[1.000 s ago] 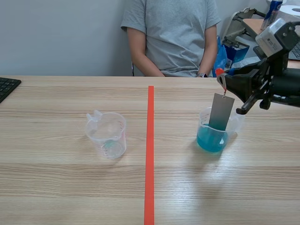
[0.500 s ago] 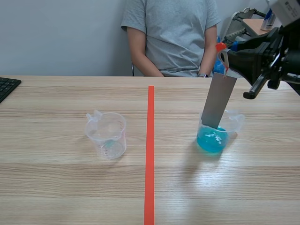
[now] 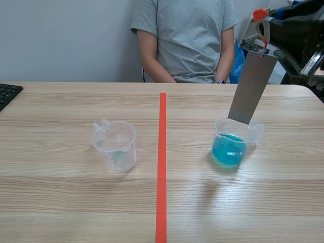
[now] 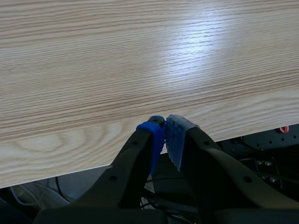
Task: Do the redox reaction experiment.
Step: 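Raise the plate and point at it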
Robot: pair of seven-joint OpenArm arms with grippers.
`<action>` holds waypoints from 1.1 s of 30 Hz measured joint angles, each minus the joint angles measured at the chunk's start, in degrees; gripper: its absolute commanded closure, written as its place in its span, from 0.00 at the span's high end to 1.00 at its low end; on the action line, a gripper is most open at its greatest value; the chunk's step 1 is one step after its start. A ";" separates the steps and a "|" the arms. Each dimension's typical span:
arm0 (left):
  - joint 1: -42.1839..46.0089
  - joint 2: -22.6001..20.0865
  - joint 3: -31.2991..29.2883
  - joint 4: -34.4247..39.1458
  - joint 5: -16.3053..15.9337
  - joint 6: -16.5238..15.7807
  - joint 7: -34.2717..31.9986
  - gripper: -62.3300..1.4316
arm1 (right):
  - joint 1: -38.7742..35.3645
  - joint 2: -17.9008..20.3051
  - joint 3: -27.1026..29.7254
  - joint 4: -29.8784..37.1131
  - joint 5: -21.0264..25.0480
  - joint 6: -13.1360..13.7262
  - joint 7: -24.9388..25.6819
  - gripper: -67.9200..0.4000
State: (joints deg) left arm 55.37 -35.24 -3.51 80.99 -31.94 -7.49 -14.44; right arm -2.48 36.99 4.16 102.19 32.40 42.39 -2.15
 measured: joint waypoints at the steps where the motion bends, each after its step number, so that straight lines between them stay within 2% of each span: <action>1: 0.00 0.00 0.00 0.00 0.00 0.00 0.00 0.10 | -0.09 0.00 0.61 0.61 0.68 0.00 -0.57 0.03; 6: 0.00 0.00 0.00 0.00 0.00 0.00 0.00 0.10 | -0.09 0.00 3.67 2.99 5.16 0.00 -4.55 0.03; 15: 0.00 0.00 0.00 0.00 0.00 0.00 0.00 0.10 | -0.09 0.00 4.76 4.90 8.81 0.00 -7.39 0.03; 27: 0.00 -0.20 0.00 0.00 -0.02 -0.07 -0.68 0.10 | -0.09 0.00 4.74 4.90 9.22 0.00 -7.91 0.03; 30: 0.02 -2.49 0.00 0.04 0.00 -3.41 -1.99 0.10 | -0.09 0.00 4.74 4.90 9.22 0.00 -8.15 0.03; 33: -0.04 -7.43 0.00 0.96 -0.02 -6.62 -2.95 0.10 | -0.09 -0.02 4.74 4.90 9.22 0.00 -8.26 0.03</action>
State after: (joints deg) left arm 55.33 -42.68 -3.51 81.95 -31.97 -14.11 -17.39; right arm -2.57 36.97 8.91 107.09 41.63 42.39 -10.41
